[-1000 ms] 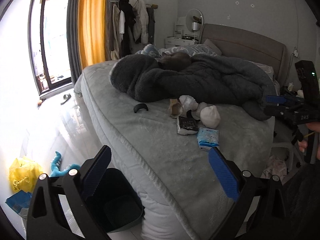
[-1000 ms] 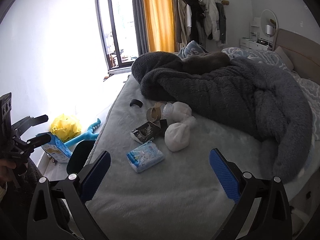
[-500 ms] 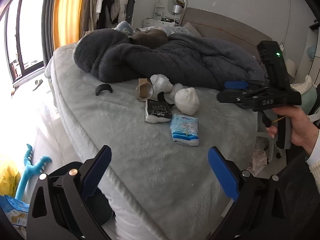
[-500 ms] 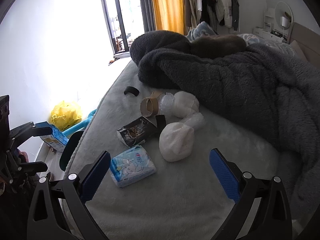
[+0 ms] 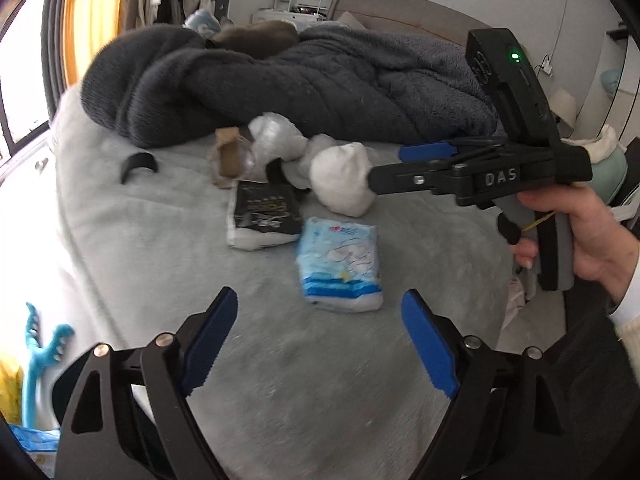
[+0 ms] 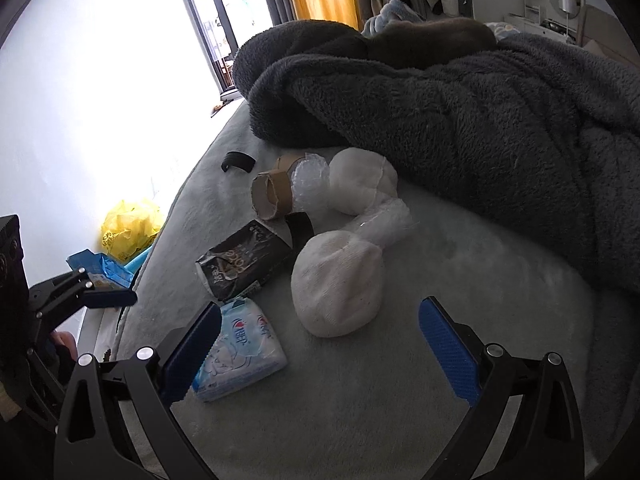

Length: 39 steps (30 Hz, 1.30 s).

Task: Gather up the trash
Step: 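Reach the left tool to the blue-white tissue pack and close on it, then lift the tissue pack with the left tool while the right tool grasps a white plastic bag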

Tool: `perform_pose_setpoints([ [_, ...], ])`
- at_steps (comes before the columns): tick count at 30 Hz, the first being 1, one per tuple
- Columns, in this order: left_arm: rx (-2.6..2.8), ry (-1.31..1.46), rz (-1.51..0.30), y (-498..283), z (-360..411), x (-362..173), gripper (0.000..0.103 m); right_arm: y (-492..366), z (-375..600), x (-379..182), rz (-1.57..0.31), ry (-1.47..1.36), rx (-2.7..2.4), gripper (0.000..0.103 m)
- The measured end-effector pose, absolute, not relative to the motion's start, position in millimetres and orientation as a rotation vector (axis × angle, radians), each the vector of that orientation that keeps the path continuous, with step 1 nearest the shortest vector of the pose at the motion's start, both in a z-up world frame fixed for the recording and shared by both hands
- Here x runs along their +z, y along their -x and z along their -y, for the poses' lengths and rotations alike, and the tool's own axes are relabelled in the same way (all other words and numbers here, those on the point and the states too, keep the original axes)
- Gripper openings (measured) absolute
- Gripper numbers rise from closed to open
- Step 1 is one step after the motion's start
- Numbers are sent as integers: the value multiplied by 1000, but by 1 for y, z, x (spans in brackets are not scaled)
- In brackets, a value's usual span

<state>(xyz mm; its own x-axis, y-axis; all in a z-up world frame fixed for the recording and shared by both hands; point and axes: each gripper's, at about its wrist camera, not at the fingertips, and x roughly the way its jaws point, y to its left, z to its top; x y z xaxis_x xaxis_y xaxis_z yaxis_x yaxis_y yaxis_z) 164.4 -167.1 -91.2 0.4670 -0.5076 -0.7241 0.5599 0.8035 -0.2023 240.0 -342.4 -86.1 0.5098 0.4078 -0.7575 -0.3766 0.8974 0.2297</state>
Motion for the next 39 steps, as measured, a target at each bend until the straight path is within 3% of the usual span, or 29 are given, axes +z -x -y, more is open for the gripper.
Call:
perform_pose_setpoints([
  [8, -689, -73, -924, -175, 191, -108, 85, -254, 349, -98, -943, -88, 504, 100],
  [14, -674, -87, -960, -187, 203, -121, 71, -262, 349, -107, -963, -143, 524, 99],
  [19, -641, -101, -976, -196, 205, -127, 54, -266, 341, -116, -985, -129, 513, 78],
  [23, -641, -96, -965, -196, 200, -123, 52, -268, 338, -115, -970, -136, 498, 71],
  [25, -650, -94, -953, -193, 197, -118, 52, -271, 338, -116, -982, -126, 474, 59],
  [28, -659, -80, -937, -190, 193, -110, 51, -271, 339, -116, -997, -110, 456, 49],
  [39, -599, -34, -845, -180, 161, -76, 51, -261, 329, -79, -937, -59, 427, 47],
])
